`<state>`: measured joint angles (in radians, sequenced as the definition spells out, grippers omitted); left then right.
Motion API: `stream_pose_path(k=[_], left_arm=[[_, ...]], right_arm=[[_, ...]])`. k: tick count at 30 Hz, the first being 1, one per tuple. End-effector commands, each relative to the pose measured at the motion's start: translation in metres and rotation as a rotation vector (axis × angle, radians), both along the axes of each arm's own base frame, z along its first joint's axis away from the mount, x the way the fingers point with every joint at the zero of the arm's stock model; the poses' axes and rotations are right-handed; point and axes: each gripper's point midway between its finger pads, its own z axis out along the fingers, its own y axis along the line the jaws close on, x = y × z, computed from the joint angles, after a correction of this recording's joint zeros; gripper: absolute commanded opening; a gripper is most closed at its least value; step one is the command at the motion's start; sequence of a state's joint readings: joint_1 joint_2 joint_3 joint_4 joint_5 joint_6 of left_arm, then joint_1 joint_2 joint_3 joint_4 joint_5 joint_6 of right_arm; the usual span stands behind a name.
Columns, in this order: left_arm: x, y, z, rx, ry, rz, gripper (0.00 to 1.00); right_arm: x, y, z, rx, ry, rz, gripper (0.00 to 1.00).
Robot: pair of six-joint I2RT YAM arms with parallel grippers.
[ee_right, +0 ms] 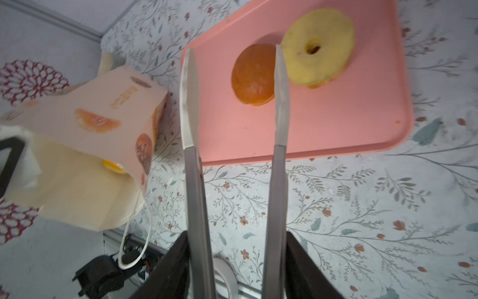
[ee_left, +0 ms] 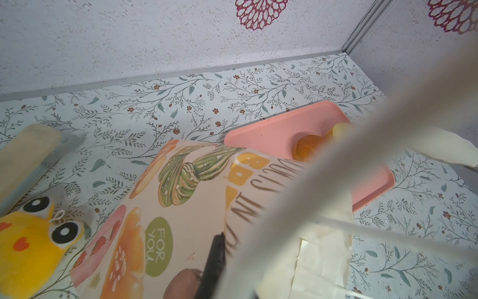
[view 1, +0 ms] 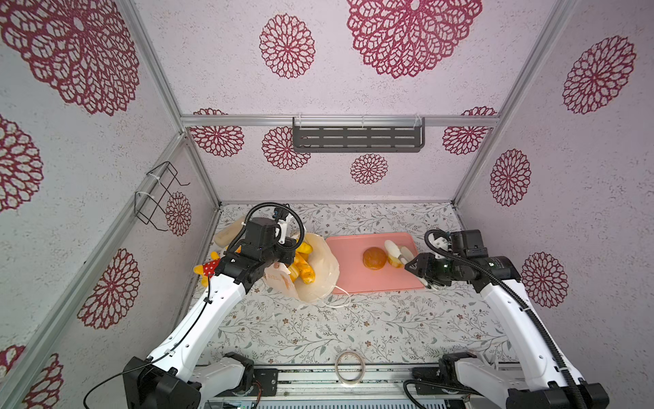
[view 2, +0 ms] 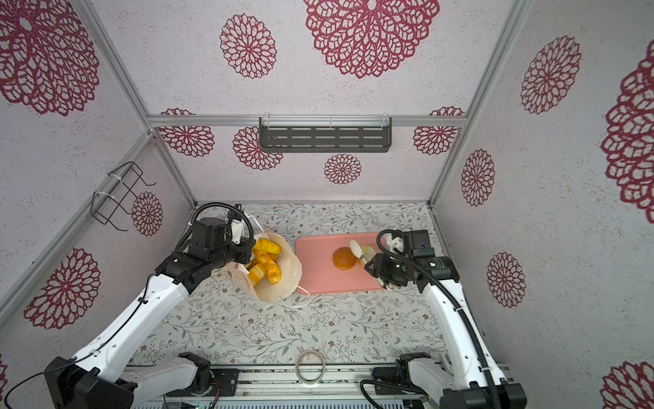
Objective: Take the fake bread out of the paper bag
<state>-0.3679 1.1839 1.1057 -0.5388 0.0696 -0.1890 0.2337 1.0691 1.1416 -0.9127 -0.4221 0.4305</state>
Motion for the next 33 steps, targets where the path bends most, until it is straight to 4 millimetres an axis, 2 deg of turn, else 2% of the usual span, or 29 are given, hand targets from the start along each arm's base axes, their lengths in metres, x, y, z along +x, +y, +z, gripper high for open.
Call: stream_pose_path(k=[1, 8, 12, 16, 21, 26, 33], left_arm=[[-0.001, -0.005, 0.014, -0.013, -0.058, -0.042, 0.0], [-0.004, -0.005, 0.014, -0.002, -0.056, -0.052, 0.0], [-0.005, -0.006, 0.013, -0.006, -0.055, -0.056, 0.0], [-0.006, -0.009, 0.01, -0.019, -0.05, -0.069, 0.0], [-0.007, -0.01, 0.011, -0.023, -0.048, -0.078, 0.0], [-0.008, -0.01, 0.013, -0.02, -0.053, -0.079, 0.0], [-0.008, -0.011, 0.013, -0.027, -0.052, -0.081, 0.0]], right_arm=[[-0.027, 0.033, 0.029, 0.039, -0.033, 0.126, 0.53], [-0.064, 0.099, 0.076, 0.101, -0.112, 0.327, 0.51], [-0.075, 0.141, 0.082, 0.082, -0.135, 0.436, 0.51], [-0.071, 0.17, 0.062, 0.044, -0.121, 0.5, 0.51], [-0.06, 0.18, 0.028, -0.086, -0.086, 0.547, 0.51], [-0.044, 0.187, 0.019, -0.167, -0.1, 0.547, 0.51], [-0.037, 0.208, -0.001, -0.216, -0.083, 0.598, 0.51]])
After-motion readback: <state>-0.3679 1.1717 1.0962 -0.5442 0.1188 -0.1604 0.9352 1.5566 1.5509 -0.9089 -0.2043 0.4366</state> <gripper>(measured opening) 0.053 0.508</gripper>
